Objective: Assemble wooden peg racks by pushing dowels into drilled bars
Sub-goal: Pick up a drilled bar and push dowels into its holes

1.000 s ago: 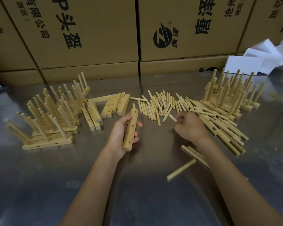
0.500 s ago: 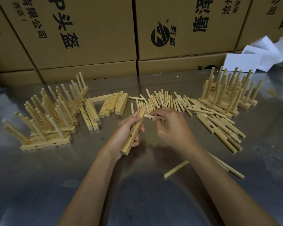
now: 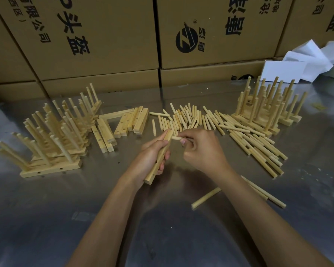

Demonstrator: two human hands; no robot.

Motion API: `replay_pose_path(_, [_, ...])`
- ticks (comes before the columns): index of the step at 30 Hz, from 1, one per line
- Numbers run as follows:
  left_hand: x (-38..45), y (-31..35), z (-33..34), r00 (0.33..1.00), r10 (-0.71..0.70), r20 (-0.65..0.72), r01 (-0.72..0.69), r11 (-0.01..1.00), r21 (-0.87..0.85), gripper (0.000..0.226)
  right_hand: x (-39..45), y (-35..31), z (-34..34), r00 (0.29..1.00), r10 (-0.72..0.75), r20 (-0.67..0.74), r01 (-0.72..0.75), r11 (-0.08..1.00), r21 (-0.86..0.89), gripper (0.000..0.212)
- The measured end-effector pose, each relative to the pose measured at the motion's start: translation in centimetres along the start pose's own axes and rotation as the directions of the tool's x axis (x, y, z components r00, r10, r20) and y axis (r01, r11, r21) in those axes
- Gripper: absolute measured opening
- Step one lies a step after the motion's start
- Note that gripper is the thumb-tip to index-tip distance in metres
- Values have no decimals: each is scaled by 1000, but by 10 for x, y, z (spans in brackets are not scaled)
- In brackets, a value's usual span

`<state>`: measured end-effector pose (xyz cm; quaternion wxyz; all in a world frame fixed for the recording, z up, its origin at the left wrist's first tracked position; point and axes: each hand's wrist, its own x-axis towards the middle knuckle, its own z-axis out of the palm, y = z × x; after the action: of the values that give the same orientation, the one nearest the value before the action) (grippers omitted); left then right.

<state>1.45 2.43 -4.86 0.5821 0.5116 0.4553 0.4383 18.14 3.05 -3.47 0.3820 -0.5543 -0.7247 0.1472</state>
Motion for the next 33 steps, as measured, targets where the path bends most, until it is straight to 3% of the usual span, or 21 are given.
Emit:
replay_pose_path(6, [3,-4,1,1000,-4,-2,4,1000,-3,40,3,6,2,991,127,31,-130,980,150,21])
replay_pose_path(12, [6,-5,4,999,-4,-45,3,1000,-11,41,8,6,3,986,155,62,-166,956,243,13])
replay_pose_path(15, [7,-2,4,996,-13,-83,12,1000,-12,39,15,6,-7,978,137,159,-187,912,366,13])
replay_pose_path(18, [5,2,-6,982,-31,-186,19,998,-64,36,21,14,-20,983,181,34,-178,883,434,19])
replay_pose_path(20, [7,3,-14,956,-42,-291,6,993,-122,34,22,22,-22,968,237,-86,-192,914,357,27])
replay_pose_path(21, [8,3,-18,940,-47,-337,-1,990,-140,34,21,24,-20,971,230,-66,-204,940,274,32])
replay_pose_path(24, [11,2,-24,912,-74,-404,-8,980,-197,37,17,30,-2,961,156,227,-144,987,-68,39])
replay_pose_path(26, [11,2,-26,905,-89,-415,-2,977,-214,39,15,31,6,941,135,310,-56,966,-253,28])
replay_pose_path(29, [12,2,-28,899,-98,-426,-2,974,-228,40,14,30,5,982,106,155,-64,964,-257,13])
replay_pose_path(33, [11,2,-28,897,-97,-431,-7,973,-232,40,11,33,-1,978,206,-11,-201,939,-280,9])
